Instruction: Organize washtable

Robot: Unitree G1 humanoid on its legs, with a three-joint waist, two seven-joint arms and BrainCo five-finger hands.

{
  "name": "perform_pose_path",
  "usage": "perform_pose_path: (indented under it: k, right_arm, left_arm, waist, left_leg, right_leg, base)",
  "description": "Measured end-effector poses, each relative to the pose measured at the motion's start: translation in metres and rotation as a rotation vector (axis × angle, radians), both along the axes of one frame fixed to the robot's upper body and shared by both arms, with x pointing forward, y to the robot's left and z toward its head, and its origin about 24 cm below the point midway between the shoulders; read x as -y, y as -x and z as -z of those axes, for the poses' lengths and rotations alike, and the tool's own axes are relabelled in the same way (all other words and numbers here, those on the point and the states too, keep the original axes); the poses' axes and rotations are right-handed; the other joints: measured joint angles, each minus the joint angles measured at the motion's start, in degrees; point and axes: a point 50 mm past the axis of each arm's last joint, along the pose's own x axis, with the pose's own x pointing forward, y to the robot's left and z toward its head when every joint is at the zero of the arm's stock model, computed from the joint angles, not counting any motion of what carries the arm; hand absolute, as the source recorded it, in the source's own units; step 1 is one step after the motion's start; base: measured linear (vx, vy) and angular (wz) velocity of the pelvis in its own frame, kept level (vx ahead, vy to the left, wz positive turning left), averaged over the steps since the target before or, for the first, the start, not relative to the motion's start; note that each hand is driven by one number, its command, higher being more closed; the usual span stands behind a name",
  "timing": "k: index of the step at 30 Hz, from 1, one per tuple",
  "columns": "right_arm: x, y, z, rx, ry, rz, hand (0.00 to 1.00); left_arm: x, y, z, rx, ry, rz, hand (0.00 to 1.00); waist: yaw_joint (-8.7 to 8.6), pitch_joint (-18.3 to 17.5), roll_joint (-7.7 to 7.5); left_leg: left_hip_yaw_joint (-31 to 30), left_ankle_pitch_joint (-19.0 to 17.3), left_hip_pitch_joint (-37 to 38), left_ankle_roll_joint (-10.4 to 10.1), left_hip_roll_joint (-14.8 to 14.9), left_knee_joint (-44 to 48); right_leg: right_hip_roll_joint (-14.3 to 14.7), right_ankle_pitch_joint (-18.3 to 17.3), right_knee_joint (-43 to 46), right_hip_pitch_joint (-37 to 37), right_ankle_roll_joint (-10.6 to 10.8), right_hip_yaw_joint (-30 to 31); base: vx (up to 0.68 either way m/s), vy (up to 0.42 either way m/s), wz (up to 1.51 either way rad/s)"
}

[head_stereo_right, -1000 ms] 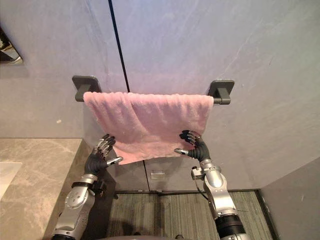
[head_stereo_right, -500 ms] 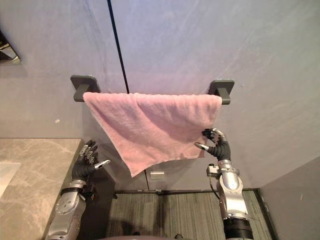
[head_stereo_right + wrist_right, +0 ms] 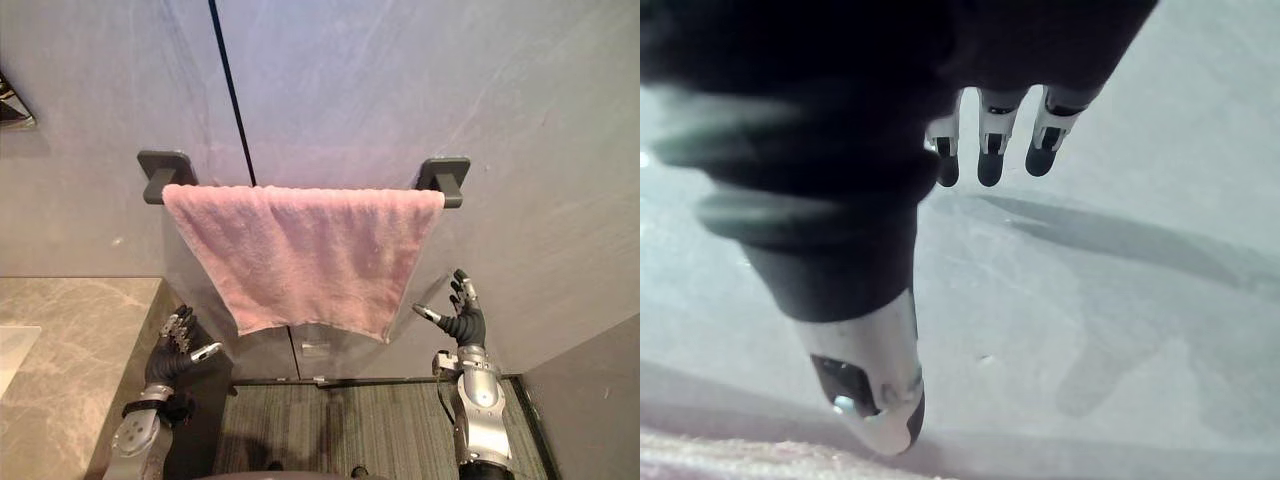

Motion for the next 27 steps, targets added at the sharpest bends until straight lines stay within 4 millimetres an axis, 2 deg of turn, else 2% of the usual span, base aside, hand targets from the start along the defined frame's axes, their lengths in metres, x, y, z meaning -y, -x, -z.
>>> perform_pose_path:
  k: [6,12,17,27]
  right_arm:
    - [0.003,0.021,0.042,-0.21,0.032,0.005,0.0]
    - [0.0,0.053,0.085,-0.468,0.082,-0.038,0.0]
    - [-0.008,0.073,0.108,-0.603,0.085,-0.085,0.0]
    - [-0.011,0.098,0.132,-0.769,0.068,-0.095,0.0]
  left_arm:
    - [-0.002,0.018,0.034,-0.181,-0.019,-0.003,0.0]
    - [-0.005,0.049,0.064,-0.371,-0.065,-0.013,0.0]
    - [-0.005,0.068,0.083,-0.49,-0.079,-0.027,0.0]
    - [-0.005,0.099,0.106,-0.668,-0.114,-0.038,0.0]
  waist:
    - [-0.06,0.13,0.18]
    - [-0.25,0.24,0.33]
    - [-0.25,0.37,0.38]
    - [-0.85,0.76,-0.11]
  left_leg:
    - [-0.32,0.01,0.01,0.01,-0.07,0.0]
    - [-0.39,0.01,0.19,0.0,-0.08,0.01]
    - [-0.41,0.01,0.78,0.0,-0.08,0.0]
    - [-0.76,0.02,1.0,0.01,-0.19,0.0]
  right_leg:
    - [-0.09,-0.06,-0.01,-0.14,0.08,-0.52]
    - [-0.11,-0.09,-0.03,0.07,0.1,-0.69]
    - [-0.13,-0.29,0.24,0.5,0.05,-0.78]
    - [-0.23,-0.54,0.58,0.68,0.11,-1.07]
  base:
    - [-0.01,-0.009,0.02]
    - [-0.01,-0.004,0.0]
    - [-0.04,-0.027,0.0]
    - [-0.02,-0.011,0.0]
